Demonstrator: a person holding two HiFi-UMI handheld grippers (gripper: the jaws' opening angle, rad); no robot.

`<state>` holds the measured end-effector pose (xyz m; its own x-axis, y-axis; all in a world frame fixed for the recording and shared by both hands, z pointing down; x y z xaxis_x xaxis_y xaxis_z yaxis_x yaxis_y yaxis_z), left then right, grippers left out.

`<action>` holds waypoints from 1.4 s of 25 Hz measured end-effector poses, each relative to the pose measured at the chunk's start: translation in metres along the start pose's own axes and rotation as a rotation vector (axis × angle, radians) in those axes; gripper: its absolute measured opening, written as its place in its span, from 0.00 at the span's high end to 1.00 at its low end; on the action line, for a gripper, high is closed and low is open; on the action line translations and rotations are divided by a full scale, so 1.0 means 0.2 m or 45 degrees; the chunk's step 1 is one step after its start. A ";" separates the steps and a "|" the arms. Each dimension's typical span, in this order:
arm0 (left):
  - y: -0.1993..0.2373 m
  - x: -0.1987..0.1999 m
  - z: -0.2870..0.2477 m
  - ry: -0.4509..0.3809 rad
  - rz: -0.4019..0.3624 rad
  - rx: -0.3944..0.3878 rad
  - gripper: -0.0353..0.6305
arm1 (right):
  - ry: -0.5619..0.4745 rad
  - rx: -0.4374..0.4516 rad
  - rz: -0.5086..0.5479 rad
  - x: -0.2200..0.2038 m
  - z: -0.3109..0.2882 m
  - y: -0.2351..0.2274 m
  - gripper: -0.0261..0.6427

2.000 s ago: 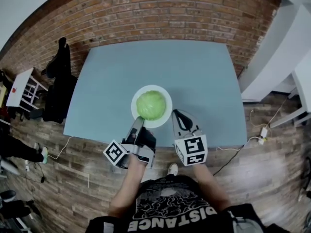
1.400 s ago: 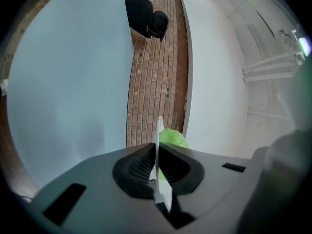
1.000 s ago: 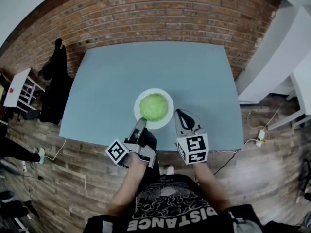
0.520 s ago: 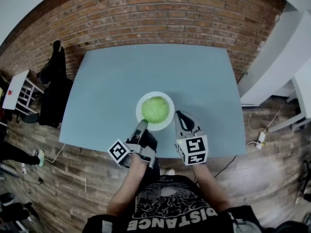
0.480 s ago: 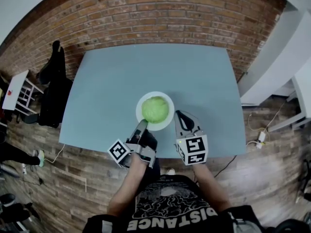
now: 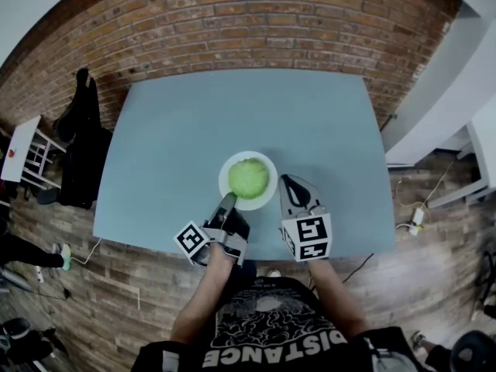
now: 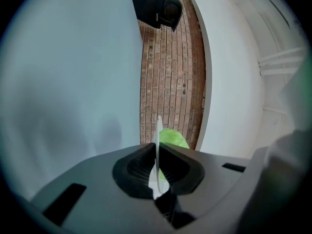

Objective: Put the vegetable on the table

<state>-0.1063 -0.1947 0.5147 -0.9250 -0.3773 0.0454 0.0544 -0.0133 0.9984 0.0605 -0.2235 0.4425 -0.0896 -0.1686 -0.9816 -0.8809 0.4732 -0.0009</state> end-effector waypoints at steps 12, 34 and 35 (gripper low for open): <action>0.20 0.06 -0.08 0.069 -0.039 0.141 0.92 | 0.026 -0.037 -0.025 -0.03 -0.11 -0.05 0.95; 0.46 0.15 -0.14 0.174 -0.123 0.360 0.91 | 0.091 -0.042 -0.057 -0.13 -0.25 -0.02 0.95; 0.47 0.15 -0.13 0.180 -0.125 0.378 0.91 | 0.097 -0.043 -0.057 -0.13 -0.26 -0.02 0.95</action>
<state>-0.1186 -0.2321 0.6083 -0.8580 -0.5123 -0.0358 -0.1636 0.2066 0.9647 0.0418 -0.2657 0.4786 -0.0838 -0.2551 -0.9633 -0.8999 0.4346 -0.0368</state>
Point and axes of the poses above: the fingertips, and each gripper's own axes: z backward along the fingers, y to its left, x out of its top, the point moved 3 cm from there along z, backward along the fingers, and after that the axes turned 2 degrees about -y, right-handed, at the moved point
